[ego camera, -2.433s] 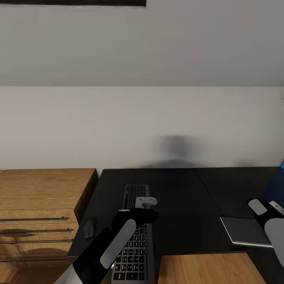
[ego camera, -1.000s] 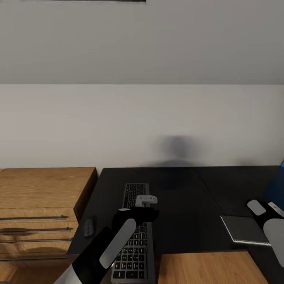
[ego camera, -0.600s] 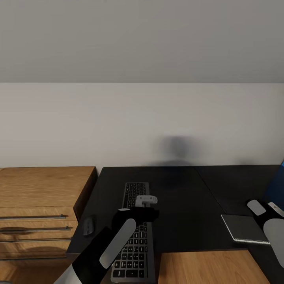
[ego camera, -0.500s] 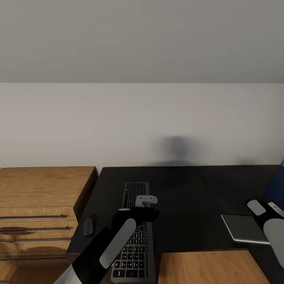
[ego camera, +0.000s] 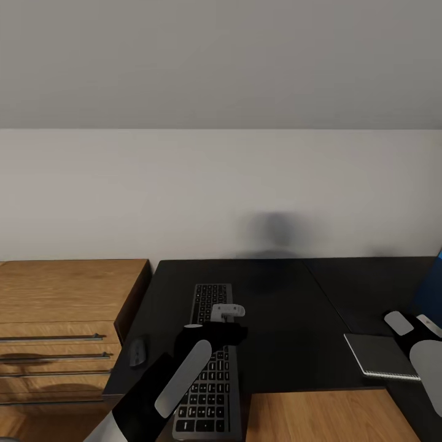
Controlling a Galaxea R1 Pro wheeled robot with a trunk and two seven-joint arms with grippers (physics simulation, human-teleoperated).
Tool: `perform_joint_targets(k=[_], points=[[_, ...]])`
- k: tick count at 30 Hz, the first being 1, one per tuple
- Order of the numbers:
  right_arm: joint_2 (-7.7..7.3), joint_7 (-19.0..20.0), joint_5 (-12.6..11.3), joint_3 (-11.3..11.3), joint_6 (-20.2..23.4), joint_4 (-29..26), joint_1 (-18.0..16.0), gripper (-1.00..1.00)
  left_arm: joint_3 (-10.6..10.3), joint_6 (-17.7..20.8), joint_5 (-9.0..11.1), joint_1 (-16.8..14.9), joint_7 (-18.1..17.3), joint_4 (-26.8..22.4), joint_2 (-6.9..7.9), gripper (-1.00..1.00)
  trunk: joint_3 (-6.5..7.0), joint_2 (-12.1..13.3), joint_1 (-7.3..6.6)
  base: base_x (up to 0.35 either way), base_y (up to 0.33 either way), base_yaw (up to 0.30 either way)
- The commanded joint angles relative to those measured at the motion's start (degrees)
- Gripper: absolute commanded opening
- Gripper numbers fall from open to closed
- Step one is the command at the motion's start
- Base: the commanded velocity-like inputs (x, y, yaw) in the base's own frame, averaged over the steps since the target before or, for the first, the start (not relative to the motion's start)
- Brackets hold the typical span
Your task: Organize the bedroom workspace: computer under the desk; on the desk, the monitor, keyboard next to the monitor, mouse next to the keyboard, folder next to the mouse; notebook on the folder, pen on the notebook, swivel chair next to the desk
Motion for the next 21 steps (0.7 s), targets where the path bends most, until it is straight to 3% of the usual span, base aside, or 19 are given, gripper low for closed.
perform_joint_targets(k=[1,21], points=[[-0.01,-0.3,-0.3,0.2,0.3,-0.1,0.0,1.0,-0.1,0.0,0.6,-0.1,0.6,-0.1,0.0,1.0,-0.06,0.0,0.0,0.0,0.0,0.0],[0.3,-0.3,-0.2,0.2,0.4,-0.1,0.0,1.0,0.2,0.1,0.7,-0.1,0.5,0.3,0.19,1.0,-0.06,0.0,0.0,0.0,0.0,0.0]])
